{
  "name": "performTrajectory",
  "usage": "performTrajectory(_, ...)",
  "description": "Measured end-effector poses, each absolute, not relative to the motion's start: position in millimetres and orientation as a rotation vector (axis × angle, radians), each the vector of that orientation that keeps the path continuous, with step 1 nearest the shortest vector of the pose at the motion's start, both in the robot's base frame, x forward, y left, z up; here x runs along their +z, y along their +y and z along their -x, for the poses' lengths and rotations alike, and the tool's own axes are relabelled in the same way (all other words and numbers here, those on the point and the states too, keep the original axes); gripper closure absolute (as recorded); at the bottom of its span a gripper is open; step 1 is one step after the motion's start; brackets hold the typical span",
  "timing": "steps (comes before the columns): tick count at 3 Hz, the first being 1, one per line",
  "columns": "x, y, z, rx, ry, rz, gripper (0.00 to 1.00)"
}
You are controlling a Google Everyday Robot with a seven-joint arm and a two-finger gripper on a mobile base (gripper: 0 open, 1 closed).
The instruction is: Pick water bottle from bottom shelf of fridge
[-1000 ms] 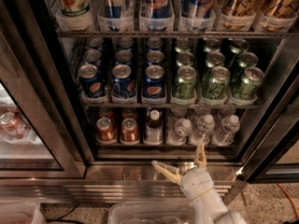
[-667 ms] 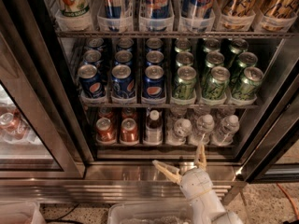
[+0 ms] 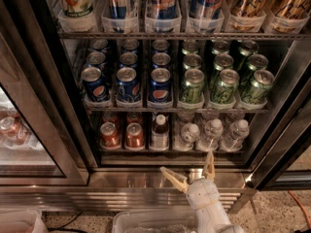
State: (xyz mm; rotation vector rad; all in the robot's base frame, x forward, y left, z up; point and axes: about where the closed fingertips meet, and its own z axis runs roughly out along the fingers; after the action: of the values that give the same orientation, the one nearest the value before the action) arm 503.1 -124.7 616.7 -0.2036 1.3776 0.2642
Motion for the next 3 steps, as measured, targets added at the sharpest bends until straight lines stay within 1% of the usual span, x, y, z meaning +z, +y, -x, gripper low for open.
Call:
performTrajectory(2, 607.4, -132.5, -511.2, 0.178, 1.453, 0.235, 0.00)
performTrajectory(3, 607.4, -132.5, -511.2, 0.178, 1.453, 0.235, 0.00)
